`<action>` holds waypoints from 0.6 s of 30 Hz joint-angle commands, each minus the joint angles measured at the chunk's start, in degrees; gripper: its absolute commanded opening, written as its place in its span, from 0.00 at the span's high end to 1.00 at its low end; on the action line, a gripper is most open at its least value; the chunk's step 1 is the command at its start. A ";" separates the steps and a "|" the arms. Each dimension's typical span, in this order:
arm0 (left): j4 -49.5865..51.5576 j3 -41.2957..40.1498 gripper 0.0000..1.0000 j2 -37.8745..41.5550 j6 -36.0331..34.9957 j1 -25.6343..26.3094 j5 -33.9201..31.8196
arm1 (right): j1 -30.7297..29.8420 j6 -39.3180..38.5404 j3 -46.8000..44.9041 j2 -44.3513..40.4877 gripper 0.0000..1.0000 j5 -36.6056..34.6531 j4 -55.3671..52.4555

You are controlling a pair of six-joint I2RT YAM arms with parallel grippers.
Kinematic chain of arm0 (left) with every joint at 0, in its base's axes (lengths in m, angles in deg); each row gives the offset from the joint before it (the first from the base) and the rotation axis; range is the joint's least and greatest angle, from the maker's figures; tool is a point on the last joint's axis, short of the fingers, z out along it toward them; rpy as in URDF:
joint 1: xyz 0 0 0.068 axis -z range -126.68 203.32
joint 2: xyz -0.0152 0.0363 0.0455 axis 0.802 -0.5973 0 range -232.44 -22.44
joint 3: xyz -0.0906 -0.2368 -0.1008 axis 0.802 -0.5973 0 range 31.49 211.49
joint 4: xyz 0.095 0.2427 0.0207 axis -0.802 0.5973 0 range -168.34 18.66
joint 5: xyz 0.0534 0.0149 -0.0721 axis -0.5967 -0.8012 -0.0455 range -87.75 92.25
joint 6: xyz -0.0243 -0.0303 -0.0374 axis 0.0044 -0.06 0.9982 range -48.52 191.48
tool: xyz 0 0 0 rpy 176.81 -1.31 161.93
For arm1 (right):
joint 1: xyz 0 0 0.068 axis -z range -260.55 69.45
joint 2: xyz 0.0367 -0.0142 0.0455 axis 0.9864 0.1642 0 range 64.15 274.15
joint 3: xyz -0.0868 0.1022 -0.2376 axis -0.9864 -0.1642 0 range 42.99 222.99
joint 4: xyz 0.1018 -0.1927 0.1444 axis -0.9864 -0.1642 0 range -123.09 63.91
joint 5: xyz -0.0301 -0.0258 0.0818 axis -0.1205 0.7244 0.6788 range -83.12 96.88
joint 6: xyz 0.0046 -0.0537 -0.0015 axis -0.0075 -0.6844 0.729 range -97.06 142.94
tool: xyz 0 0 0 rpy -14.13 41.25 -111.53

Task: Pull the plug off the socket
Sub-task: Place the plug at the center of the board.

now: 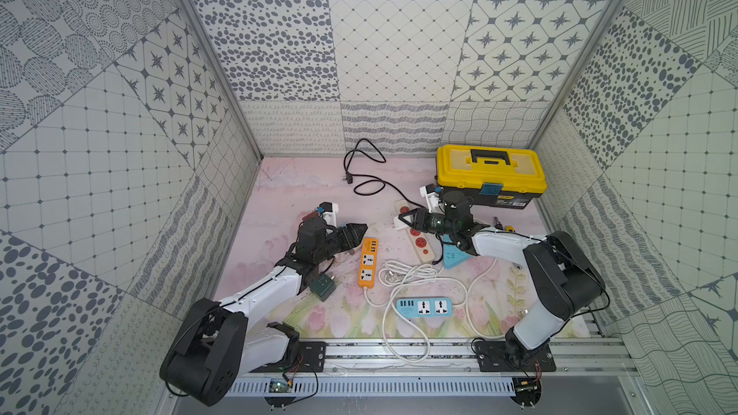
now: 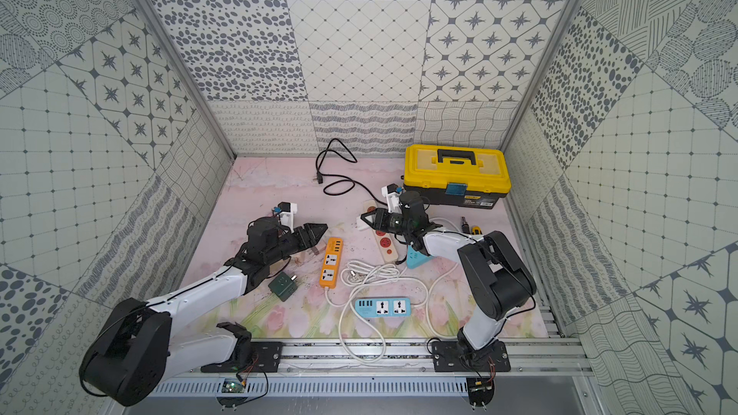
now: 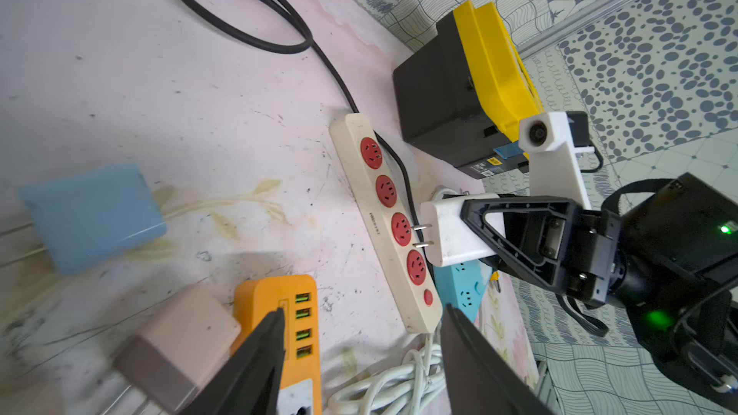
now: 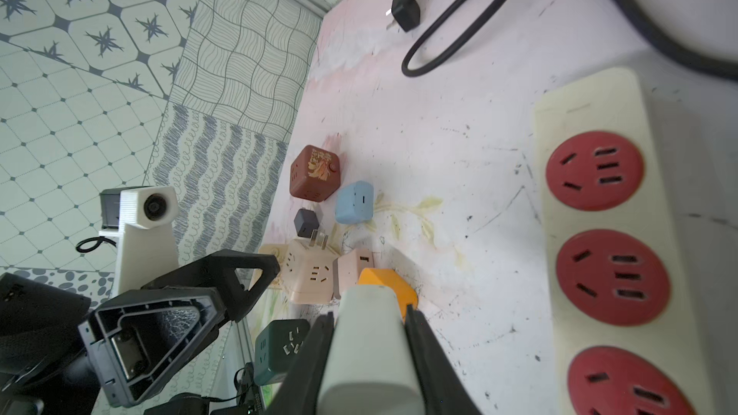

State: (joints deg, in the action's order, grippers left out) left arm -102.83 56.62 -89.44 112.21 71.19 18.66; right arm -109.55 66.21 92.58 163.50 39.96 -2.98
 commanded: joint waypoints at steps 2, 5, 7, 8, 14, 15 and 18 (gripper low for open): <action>-7.11 -5.07 0.28 7.39 -2.29 -1.99 -6.57 | -3.69 2.28 7.07 6.73 0.84 0.99 5.03; -4.27 -5.27 0.25 10.85 -2.75 -2.00 -7.96 | -5.96 1.69 12.90 12.20 0.83 0.37 2.32; -2.44 -5.46 0.23 13.04 -3.07 -2.05 -9.11 | -7.21 0.52 17.72 15.73 0.82 -0.23 -1.11; -1.50 -5.71 0.22 14.28 -3.11 -2.11 -9.80 | -7.63 -0.09 20.33 17.62 0.82 -0.61 -3.24; 2.88 -7.33 0.16 21.47 -3.69 -2.17 -13.53 | -8.39 -3.11 33.25 24.94 0.79 -3.90 -14.52; 3.49 -7.44 0.16 22.50 -3.78 -2.19 -13.99 | -8.43 -3.70 35.09 25.92 0.78 -4.24 -16.12; 5.08 -7.85 0.15 25.07 -4.10 -2.14 -15.18 | -8.45 -4.54 39.09 28.50 0.71 -4.01 -19.24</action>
State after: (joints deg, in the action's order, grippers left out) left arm -100.80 49.30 -67.94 110.29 69.33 8.36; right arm -118.11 64.04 128.05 189.99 36.99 -18.26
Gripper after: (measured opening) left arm 0.850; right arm 0.306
